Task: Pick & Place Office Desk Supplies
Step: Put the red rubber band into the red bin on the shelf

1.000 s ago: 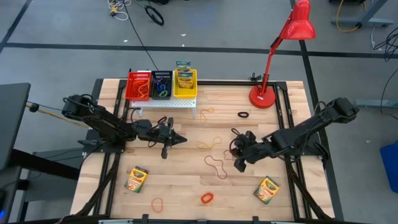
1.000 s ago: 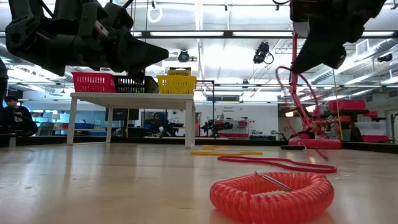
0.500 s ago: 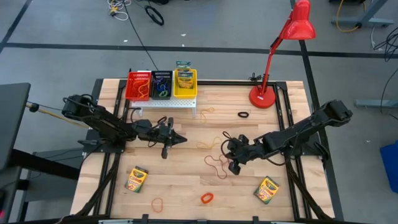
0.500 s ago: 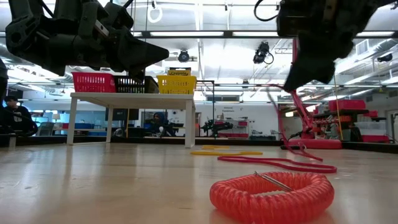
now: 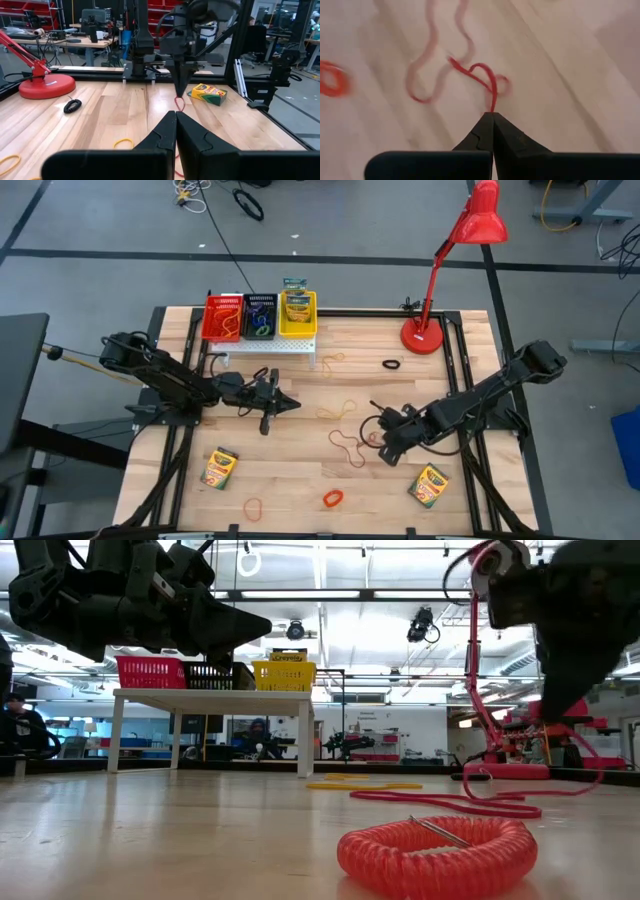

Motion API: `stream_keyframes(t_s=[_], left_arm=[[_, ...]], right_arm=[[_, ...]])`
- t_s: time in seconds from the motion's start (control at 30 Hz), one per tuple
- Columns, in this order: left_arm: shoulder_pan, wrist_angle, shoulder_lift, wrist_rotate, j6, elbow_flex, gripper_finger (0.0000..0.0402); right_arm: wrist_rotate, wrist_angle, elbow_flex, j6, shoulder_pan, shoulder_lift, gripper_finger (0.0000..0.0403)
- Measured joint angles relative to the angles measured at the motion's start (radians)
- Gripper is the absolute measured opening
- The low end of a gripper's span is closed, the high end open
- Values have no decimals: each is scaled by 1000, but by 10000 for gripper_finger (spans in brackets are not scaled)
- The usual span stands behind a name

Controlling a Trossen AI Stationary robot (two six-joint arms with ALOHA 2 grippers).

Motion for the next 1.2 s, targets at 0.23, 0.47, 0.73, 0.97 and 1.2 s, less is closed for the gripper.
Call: stream_keyframes(t_s=[0.23,0.47,0.73,0.97,1.2], left_arm=[[-36,-29,0,2,-20,12,21],[-141,-227,58,-109,-53,170,89],[-171,-95,242,-105,-89,273,147],[-171,45,395,-105,-111,321,179],[-171,45,420,-34,-124,384,210]], right_arm=[[25,228,0,-120,-7,0,1],[61,372,0,-224,-49,0,0],[75,474,0,-312,-58,1,0],[96,501,0,-354,-56,1,0],[106,531,0,-389,-56,1,0]])
